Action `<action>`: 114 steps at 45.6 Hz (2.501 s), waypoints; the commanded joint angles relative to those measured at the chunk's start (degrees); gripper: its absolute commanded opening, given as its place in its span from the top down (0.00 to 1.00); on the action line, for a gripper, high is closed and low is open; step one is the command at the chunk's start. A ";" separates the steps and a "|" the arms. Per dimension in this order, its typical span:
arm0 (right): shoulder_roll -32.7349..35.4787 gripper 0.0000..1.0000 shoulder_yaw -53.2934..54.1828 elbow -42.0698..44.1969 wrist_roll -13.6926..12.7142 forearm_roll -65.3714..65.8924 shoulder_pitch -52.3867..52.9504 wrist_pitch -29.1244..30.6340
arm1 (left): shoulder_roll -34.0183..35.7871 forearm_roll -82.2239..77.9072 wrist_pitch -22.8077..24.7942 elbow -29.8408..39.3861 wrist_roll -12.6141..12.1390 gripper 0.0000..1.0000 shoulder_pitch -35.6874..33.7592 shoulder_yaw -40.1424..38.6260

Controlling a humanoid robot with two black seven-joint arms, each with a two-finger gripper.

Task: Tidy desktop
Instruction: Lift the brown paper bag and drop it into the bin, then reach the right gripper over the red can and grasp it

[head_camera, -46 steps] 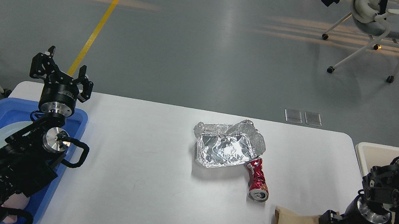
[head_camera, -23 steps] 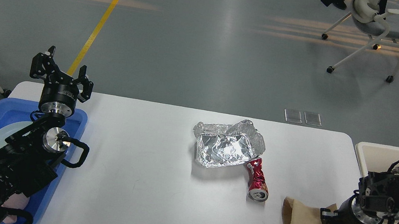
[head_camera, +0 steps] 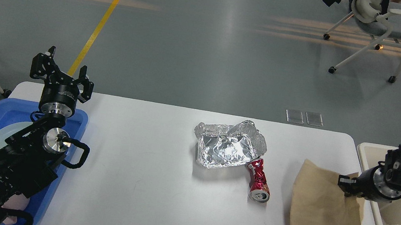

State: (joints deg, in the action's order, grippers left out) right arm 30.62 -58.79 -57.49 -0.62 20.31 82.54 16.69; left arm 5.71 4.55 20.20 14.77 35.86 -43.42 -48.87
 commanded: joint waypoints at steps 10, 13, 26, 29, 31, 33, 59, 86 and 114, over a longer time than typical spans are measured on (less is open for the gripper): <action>10.86 1.00 7.19 -0.87 0.01 -0.09 15.45 6.15 | 0.00 0.02 -0.07 0.00 0.00 0.04 0.00 0.00; 13.15 1.00 10.79 -0.69 -0.17 -0.09 17.04 7.82 | 0.00 0.02 0.01 0.00 0.00 0.04 0.00 0.00; 18.43 1.00 23.37 4.31 -0.43 0.35 16.87 8.27 | 0.00 0.02 0.01 0.00 0.00 0.04 0.00 0.00; 18.16 1.00 23.11 8.79 -0.43 0.26 14.77 7.92 | 0.00 0.02 0.01 0.00 0.00 0.04 0.00 0.00; 18.08 1.00 23.11 11.86 -0.43 0.26 11.61 7.74 | 0.00 0.02 0.01 0.00 0.00 0.04 0.00 0.00; 17.81 1.00 23.11 15.03 -0.43 0.26 8.18 6.96 | 0.00 0.02 0.01 0.00 0.00 0.04 0.00 0.00; 8.50 0.62 23.29 42.55 -0.26 -0.62 -31.91 -10.89 | 0.00 0.02 0.01 0.00 0.00 0.04 0.00 0.00; 2.70 0.00 22.58 36.94 -0.26 -0.80 -26.04 -9.84 | 0.00 0.02 -0.07 0.00 0.00 0.04 0.00 0.00; -11.81 0.00 -3.70 0.64 -0.43 -1.06 15.98 -3.17 | 0.00 0.02 0.01 0.00 0.00 0.04 0.00 0.00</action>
State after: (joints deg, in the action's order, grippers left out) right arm 20.31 -61.92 -52.66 -1.05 19.29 92.92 9.58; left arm 5.71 4.56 20.19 14.76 35.86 -43.42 -48.87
